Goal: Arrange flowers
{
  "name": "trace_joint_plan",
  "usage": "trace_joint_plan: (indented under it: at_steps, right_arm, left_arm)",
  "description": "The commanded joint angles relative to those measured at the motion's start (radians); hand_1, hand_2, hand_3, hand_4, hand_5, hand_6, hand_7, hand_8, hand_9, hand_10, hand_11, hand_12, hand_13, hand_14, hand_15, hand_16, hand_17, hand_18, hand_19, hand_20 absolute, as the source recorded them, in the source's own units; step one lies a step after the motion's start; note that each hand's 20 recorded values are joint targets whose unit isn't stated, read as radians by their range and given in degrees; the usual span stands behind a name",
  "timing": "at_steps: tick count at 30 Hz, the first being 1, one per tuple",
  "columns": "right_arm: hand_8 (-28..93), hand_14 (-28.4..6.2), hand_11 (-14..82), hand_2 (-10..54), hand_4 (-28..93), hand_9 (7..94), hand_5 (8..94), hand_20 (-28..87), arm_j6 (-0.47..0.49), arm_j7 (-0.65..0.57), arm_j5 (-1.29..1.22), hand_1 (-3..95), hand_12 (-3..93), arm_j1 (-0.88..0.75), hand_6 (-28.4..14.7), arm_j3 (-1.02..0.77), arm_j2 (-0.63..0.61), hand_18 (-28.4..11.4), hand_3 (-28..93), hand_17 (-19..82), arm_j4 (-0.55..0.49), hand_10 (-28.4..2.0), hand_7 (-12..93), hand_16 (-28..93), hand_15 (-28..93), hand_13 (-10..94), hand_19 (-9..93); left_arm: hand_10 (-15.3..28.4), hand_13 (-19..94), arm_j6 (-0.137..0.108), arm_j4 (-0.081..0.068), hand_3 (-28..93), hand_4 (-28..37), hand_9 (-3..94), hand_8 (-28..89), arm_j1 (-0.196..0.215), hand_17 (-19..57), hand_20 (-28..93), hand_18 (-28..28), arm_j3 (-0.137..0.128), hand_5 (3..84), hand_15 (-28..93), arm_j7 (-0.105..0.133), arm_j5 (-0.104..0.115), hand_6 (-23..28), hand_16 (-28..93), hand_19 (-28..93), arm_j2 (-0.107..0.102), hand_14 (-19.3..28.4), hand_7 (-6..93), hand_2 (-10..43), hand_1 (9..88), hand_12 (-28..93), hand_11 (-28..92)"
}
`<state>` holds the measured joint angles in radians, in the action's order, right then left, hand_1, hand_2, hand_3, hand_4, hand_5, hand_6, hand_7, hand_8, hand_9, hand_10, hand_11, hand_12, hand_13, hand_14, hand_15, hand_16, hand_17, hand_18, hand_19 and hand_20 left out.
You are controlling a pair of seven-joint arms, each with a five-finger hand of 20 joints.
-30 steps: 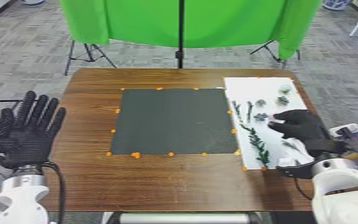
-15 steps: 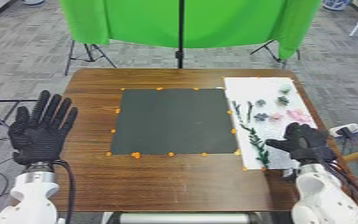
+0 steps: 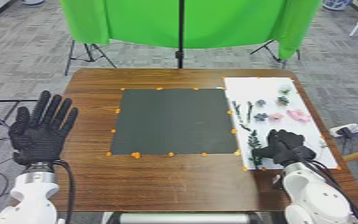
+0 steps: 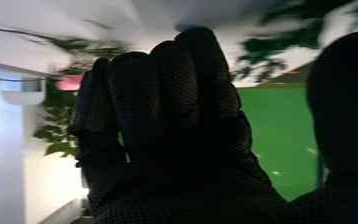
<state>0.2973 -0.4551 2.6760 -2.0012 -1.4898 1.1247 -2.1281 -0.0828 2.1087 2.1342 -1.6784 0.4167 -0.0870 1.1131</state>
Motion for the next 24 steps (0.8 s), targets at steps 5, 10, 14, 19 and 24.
trace_joint_plan:
  at_steps: [5, 10, 14, 19, 24]
  right_arm:
    - [-18, -15.7, 58.1, -9.5, -28, 62.8, 67.3, 35, 0.11, 0.068, 0.067, 37.6, 31.3, 0.037, -1.7, 0.136, -0.011, -25.7, 80, 26, 0.059, -16.8, 39, 26, 77, 59, 84]
    - [2, -14.0, 43.2, -9.5, -28, 73.1, 74.5, 37, 0.082, 0.034, 0.057, 53.9, 46.0, 0.021, -2.2, 0.134, -0.013, -26.0, 72, 30, 0.074, -13.6, 39, 29, 74, 65, 85]
    - [6, -12.3, 33.6, -9.5, -28, 81.8, 80.3, 36, 0.018, 0.016, 0.021, 58.6, 50.7, 0.004, -1.8, 0.118, -0.019, -25.5, 74, 32, 0.064, -12.8, 38, 37, 68, 70, 86]
    - [6, -11.2, 29.3, -9.5, -28, 85.5, 82.4, 35, -0.098, -0.028, -0.092, 57.7, 50.1, -0.002, -2.1, 0.088, -0.019, -25.1, 78, 35, 0.019, -11.9, 37, 38, 63, 73, 86]
    - [8, -10.9, 27.6, -9.5, -28, 86.6, 83.1, 35, -0.25, -0.113, -0.394, 57.3, 50.2, 0.016, -1.9, 0.056, -0.004, -25.4, 79, 35, -0.071, -11.3, 36, 39, 61, 74, 86]
  left_arm:
    - [14.8, 29, -0.006, -0.007, 76, -28.3, 39.8, -10, 0.009, -7.9, 9, 13.7, 0.015, 45.2, 27, -0.018, 0.007, 8.4, -6, 32, 0.009, 15.1, 9.1, 16.0, 26.7, 7, 17]
    - [14.8, 29, -0.008, -0.004, 76, -28.3, 39.8, -10, 0.016, -7.9, 9, 13.7, 0.012, 45.2, 27, -0.017, 0.008, 8.4, -6, 32, 0.012, 15.1, 9.2, 15.9, 26.7, 7, 17]
    - [14.7, 29, -0.009, -0.004, 76, -28.3, 39.8, -10, 0.017, -7.9, 9, 13.7, 0.012, 45.2, 27, -0.015, 0.011, 8.4, -6, 32, 0.012, 15.1, 9.2, 15.9, 26.6, 7, 16]
    - [14.8, 29, -0.004, -0.003, 76, -28.3, 39.6, -10, 0.02, -7.9, 9, 13.7, 0.009, 45.2, 27, -0.012, 0.016, 8.4, -6, 32, 0.013, 15.1, 9.1, 15.9, 26.6, 7, 16]
    - [14.7, 29, -0.004, -0.002, 76, -28.3, 39.5, -10, 0.026, -7.9, 9, 13.6, -0.004, 45.0, 27, -0.006, 0.017, 8.5, -6, 32, 0.016, 15.1, 8.9, 15.9, 26.7, 7, 16]
